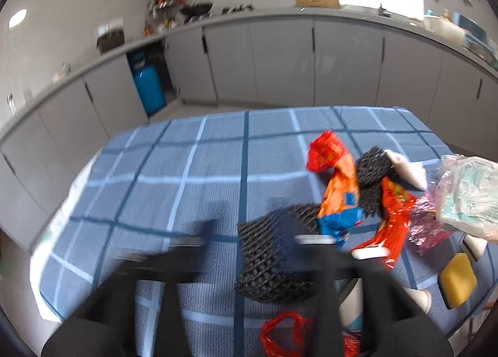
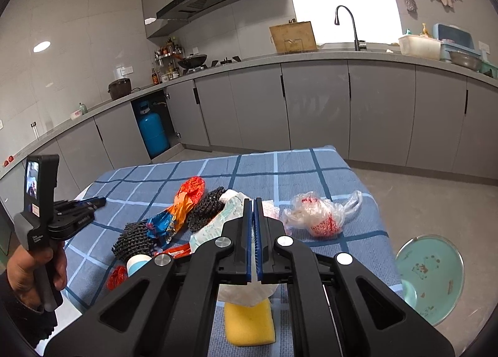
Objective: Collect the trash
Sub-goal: 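Close the left gripper on the black mesh net and lift it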
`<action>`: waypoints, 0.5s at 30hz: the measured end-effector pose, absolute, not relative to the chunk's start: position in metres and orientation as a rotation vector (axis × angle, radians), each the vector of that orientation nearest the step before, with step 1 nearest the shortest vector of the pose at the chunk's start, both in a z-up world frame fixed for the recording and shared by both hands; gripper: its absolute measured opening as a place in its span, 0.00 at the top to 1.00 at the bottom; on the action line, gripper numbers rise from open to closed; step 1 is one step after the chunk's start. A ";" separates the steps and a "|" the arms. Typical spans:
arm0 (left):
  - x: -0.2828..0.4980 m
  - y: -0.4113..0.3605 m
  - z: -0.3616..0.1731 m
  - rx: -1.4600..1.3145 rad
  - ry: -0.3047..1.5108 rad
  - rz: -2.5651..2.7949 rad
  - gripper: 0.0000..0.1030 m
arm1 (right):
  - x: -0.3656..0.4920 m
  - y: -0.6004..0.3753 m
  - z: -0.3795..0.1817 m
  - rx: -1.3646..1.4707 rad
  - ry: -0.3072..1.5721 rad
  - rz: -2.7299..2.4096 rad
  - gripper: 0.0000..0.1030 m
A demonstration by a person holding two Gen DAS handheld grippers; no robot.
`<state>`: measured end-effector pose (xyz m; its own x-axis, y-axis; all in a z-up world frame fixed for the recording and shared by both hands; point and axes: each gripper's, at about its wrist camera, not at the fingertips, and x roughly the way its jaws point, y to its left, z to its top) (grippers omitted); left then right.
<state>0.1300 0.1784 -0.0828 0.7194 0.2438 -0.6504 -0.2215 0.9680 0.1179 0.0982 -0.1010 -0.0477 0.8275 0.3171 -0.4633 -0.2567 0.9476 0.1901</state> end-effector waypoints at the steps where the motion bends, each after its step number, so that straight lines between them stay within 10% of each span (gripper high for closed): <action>1: 0.131 0.181 -0.089 0.025 0.731 0.269 0.23 | 0.099 -0.099 -0.051 0.119 0.522 0.306 0.97; 7: 0.147 0.179 -0.126 0.044 0.830 0.228 0.25 | 0.105 -0.093 -0.066 0.115 0.563 0.310 0.97; 9: 0.156 0.180 -0.147 0.026 0.902 0.203 0.39 | 0.107 -0.090 -0.069 0.111 0.571 0.312 0.97; 12: 0.159 0.178 -0.162 0.018 0.952 0.172 0.91 | 0.108 -0.086 -0.076 0.105 0.581 0.317 0.97; 15: 0.154 0.176 -0.154 0.047 0.918 0.183 0.99 | 0.108 -0.084 -0.080 0.104 0.585 0.319 0.97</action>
